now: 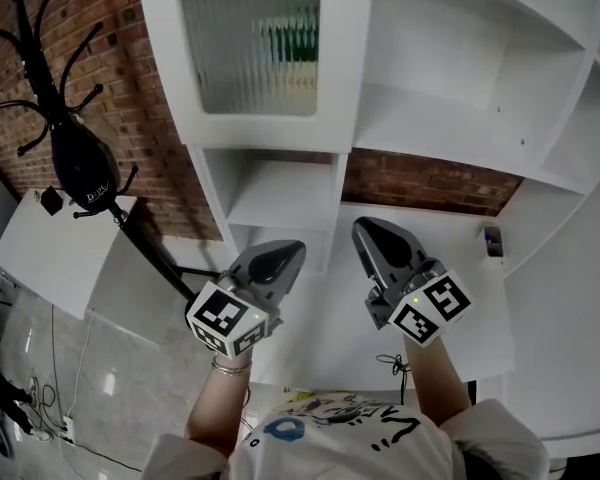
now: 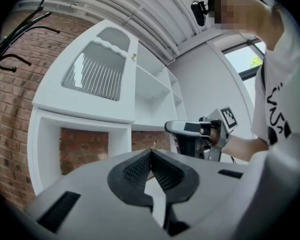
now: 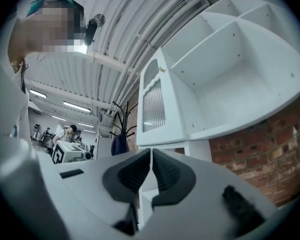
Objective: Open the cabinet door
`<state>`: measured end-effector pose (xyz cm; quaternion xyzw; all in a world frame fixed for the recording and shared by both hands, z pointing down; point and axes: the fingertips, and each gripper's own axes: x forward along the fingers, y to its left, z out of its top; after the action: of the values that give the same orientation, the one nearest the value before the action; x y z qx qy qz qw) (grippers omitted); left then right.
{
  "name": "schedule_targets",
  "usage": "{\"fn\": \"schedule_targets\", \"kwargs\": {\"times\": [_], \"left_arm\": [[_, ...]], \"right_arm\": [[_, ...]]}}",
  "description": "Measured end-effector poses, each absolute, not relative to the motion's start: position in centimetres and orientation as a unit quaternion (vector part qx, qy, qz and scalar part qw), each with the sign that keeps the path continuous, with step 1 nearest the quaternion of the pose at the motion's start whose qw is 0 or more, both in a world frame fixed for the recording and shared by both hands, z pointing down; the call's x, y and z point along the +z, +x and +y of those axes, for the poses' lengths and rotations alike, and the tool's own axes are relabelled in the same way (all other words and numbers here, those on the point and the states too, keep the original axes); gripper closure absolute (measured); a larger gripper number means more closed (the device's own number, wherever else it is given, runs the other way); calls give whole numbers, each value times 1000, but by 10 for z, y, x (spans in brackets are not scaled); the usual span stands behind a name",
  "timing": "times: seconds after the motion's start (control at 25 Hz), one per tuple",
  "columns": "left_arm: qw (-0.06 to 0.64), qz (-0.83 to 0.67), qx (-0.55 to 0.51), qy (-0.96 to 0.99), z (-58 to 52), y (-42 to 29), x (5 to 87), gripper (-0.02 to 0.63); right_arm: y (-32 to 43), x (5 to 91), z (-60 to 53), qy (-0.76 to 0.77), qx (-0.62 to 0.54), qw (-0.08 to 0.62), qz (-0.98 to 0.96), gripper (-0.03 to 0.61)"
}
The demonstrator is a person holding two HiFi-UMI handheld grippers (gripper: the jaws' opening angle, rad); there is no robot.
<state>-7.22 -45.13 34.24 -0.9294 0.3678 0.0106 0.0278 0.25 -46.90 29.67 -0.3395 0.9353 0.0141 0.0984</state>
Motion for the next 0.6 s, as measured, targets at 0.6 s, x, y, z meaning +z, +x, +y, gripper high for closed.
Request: {"fn": "schedule_targets", "kwargs": {"times": [0.6], "left_arm": [[59,416,-1,-907,-488,-72,287,598]], "right_arm": [[-4,231,-572,-372,129,19,919,411]]}}
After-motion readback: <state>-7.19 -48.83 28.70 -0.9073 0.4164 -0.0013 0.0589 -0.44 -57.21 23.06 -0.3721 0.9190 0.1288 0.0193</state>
